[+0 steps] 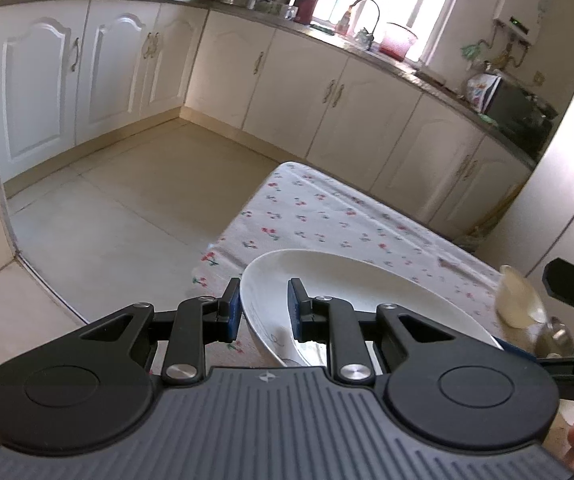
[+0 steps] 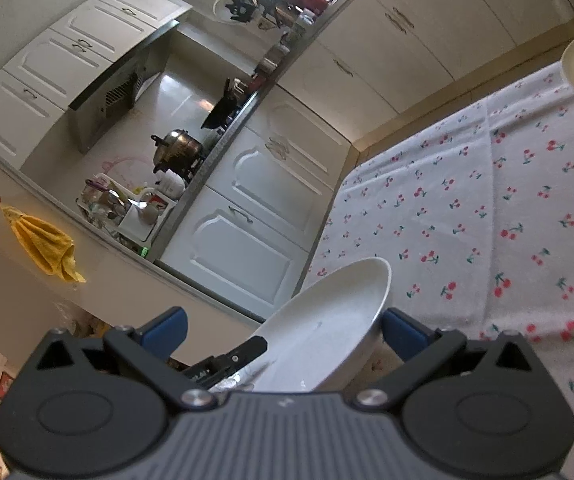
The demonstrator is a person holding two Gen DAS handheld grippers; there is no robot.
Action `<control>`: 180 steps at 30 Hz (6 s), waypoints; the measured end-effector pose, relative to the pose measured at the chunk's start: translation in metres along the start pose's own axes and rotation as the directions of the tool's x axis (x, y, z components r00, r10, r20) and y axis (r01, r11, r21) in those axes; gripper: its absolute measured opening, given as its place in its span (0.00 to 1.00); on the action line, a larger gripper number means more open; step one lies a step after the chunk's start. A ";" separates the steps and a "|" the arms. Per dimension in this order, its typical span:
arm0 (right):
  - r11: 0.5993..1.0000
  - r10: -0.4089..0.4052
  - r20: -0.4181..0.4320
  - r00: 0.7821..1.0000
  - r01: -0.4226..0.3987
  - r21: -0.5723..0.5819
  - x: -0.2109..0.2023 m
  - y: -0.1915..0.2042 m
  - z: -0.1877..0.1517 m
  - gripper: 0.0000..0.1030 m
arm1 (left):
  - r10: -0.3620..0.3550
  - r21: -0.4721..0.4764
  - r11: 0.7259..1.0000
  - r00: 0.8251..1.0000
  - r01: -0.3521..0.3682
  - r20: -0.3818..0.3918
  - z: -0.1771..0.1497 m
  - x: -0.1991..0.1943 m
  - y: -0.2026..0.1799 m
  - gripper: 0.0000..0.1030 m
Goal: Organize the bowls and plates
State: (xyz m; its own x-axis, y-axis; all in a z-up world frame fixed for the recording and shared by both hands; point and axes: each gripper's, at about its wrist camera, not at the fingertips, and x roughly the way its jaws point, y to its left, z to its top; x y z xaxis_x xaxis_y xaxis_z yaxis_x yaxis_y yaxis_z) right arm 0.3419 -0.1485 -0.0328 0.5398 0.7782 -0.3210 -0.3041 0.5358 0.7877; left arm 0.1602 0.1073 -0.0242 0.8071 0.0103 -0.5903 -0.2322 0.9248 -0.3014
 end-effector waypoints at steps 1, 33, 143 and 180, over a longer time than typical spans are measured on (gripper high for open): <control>1.000 0.001 0.007 1.000 -0.001 -0.003 -0.005 0.003 -0.002 1.00 | -0.009 0.000 1.000 1.000 0.009 0.004 -0.001 -0.005 -0.001 0.22; 0.999 -0.034 0.162 0.986 0.034 0.001 -0.143 0.034 -0.122 1.00 | -0.168 0.126 0.977 0.985 0.172 -0.042 -0.053 -0.082 -0.014 0.22; 0.956 -0.291 0.129 0.948 0.291 0.021 -0.088 0.024 -0.132 0.99 | -0.121 0.033 0.992 0.992 0.120 0.029 -0.060 -0.075 0.031 0.62; 0.875 -0.428 0.502 0.751 0.484 0.021 -0.208 0.007 -0.162 0.99 | -0.257 0.295 0.921 0.966 0.256 -0.034 -0.099 -0.122 -0.050 1.00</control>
State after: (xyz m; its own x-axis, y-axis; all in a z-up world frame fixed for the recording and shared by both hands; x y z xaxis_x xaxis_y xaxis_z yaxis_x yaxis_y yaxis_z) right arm 0.1005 -0.2536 -0.0452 0.9300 0.1909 -0.3141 0.0119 0.8385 0.5447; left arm 0.0200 0.0225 -0.0111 0.8205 -0.2410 -0.5183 0.1525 0.9662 -0.2079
